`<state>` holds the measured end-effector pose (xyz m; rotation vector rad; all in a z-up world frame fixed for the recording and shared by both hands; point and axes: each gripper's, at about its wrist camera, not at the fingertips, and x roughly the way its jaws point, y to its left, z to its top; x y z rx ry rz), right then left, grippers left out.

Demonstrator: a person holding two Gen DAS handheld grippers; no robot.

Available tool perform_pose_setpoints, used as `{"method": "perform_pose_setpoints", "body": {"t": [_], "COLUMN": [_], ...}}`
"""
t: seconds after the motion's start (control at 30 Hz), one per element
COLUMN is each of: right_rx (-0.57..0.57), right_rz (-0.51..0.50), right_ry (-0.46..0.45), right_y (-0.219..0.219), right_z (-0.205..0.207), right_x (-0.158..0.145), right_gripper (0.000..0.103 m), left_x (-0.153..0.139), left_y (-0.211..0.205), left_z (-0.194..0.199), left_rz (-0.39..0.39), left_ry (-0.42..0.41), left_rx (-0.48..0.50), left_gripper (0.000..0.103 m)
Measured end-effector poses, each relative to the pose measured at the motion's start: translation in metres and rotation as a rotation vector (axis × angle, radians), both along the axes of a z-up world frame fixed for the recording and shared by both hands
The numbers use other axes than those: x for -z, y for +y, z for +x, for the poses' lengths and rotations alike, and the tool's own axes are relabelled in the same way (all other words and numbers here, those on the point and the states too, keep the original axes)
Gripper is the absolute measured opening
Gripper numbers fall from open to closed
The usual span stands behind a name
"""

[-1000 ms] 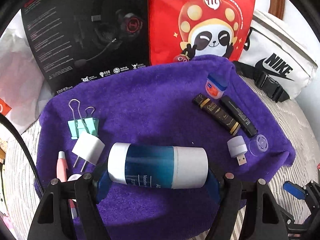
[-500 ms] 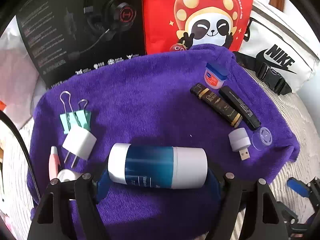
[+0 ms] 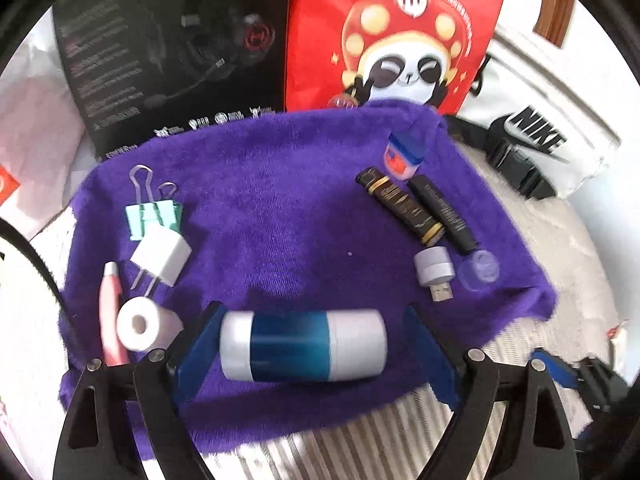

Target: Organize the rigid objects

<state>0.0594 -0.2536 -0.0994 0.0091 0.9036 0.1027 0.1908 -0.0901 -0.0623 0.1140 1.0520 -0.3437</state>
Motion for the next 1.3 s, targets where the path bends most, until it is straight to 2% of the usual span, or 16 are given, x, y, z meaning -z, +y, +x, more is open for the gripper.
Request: {"method": "perform_pose_setpoints", "body": {"t": [0.2, 0.33, 0.4, 0.47, 0.53, 0.7, 0.83, 0.93, 1.17, 1.3], "right_rx": [-0.005, 0.005, 0.009, 0.014, 0.023, 0.03, 0.053, 0.051, 0.056, 0.08], "right_rz": [-0.008, 0.026, 0.048, 0.053, 0.036, 0.006, 0.01, -0.005, -0.009, 0.004], "right_ry": [0.003, 0.023, -0.01, -0.062, -0.109, -0.16, -0.143, -0.135, -0.122, -0.118], "right_y": [0.001, 0.002, 0.004, 0.008, 0.012, 0.025, 0.034, 0.041, 0.048, 0.045], "right_z": [0.001, -0.001, -0.007, -0.014, -0.02, -0.031, -0.041, -0.049, -0.069, -0.076], "right_x": [-0.001, -0.013, -0.031, -0.052, -0.069, -0.106, -0.123, -0.13, -0.138, -0.139], "right_gripper": [0.047, 0.05, 0.066, 0.094, 0.102, 0.103, 0.103, 0.103, 0.103, 0.103], "left_x": [-0.039, -0.059, -0.068, -0.075, -0.079, -0.084, -0.089, -0.092, -0.098, -0.104], "left_y": [0.019, 0.04, 0.054, 0.066, 0.073, 0.084, 0.094, 0.1, 0.098, 0.103], "left_z": [-0.034, -0.06, -0.076, -0.09, -0.106, -0.139, -0.157, -0.166, -0.184, -0.189], "left_rz": [0.001, 0.017, 0.016, 0.003, -0.004, 0.022, -0.009, -0.024, -0.005, -0.022], "left_ry": [-0.078, -0.125, -0.141, -0.151, -0.154, -0.162, -0.183, -0.2, -0.216, -0.215], "left_rx": [-0.007, -0.035, -0.054, -0.056, -0.048, -0.09, -0.142, -0.186, -0.188, -0.2], "left_gripper": [0.089, 0.099, 0.103, 0.103, 0.103, 0.103, 0.103, 0.103, 0.103, 0.103]}}
